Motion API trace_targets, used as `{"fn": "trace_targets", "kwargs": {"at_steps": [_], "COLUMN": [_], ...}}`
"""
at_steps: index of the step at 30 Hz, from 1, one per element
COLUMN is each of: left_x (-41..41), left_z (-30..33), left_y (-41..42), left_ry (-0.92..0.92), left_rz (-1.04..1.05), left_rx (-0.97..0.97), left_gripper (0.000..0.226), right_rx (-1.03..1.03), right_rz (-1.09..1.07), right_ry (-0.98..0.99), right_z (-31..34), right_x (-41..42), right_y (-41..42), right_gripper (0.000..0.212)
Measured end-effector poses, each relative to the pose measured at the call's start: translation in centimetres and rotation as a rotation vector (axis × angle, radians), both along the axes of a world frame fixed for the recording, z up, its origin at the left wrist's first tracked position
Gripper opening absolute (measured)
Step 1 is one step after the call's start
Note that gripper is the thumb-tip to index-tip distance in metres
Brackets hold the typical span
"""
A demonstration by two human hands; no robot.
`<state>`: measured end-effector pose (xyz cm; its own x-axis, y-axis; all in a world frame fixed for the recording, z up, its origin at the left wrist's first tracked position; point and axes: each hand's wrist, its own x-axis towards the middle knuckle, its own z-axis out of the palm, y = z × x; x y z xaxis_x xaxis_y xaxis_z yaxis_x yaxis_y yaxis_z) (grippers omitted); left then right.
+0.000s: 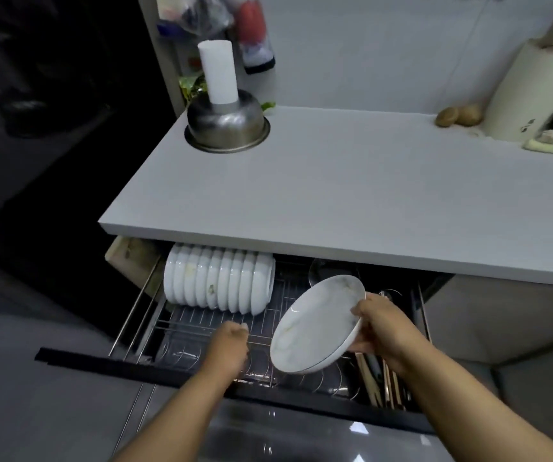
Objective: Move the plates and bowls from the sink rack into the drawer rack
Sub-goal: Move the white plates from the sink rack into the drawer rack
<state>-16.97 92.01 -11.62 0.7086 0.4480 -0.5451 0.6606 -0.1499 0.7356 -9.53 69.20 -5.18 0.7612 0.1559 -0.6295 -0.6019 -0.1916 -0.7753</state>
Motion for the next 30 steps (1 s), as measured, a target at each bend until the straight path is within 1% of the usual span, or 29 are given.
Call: {"fn": "trace_targets", "kwargs": {"at_steps": [3, 5, 7, 12, 14, 16, 20, 22, 25, 27, 30], "left_x": [-0.7, -0.9, -0.9, -0.7, -0.4, -0.2, -0.1, -0.1, -0.2, -0.2, -0.3], "left_z": [-1.4, -2.2, -2.8, -3.9, -3.8, -4.1, -4.6, -4.7, -4.9, -5.1, -5.3], "left_y": [2.8, 3.9, 4.7, 5.4, 5.4, 5.3, 5.4, 5.5, 5.5, 5.6, 5.6], "left_ry": [0.053, 0.085, 0.102, 0.137, 0.171, 0.2, 0.226, 0.231, 0.234, 0.239, 0.233], "left_rz": [-0.105, -0.166, -0.209, -0.283, -0.315, -0.338, -0.351, -0.352, -0.35, -0.348, -0.336], "left_rx": [0.241, 0.355, 0.444, 0.588, 0.652, 0.683, 0.669, 0.675, 0.688, 0.676, 0.663], "left_gripper": [0.017, 0.018, 0.025, 0.046, 0.05, 0.053, 0.058, 0.059, 0.062, 0.065, 0.07], "right_rx": [-0.086, -0.157, -0.214, -0.26, -0.268, -0.29, -0.369, -0.416, -0.451, -0.469, -0.526], "right_rz": [0.038, 0.066, 0.113, 0.161, 0.167, 0.179, 0.231, 0.27, 0.266, 0.279, 0.351], "right_ry": [-0.043, -0.044, -0.05, -0.072, -0.076, -0.082, -0.086, -0.097, -0.095, -0.097, -0.131], "right_z": [-2.4, -4.1, -5.8, -9.1, -10.4, -11.5, -12.7, -12.8, -13.1, -13.4, -13.5], "right_x": [1.5, 2.8, 4.3, 7.8, 9.1, 10.3, 12.1, 12.7, 13.4, 13.8, 14.1], "right_y": [3.1, 4.7, 6.1, 8.7, 9.4, 10.0, 11.4, 12.4, 13.3, 13.9, 14.8], "right_gripper": [0.027, 0.032, 0.04, 0.033, 0.039, 0.045, 0.045, 0.04, 0.024, 0.023, 0.027]}}
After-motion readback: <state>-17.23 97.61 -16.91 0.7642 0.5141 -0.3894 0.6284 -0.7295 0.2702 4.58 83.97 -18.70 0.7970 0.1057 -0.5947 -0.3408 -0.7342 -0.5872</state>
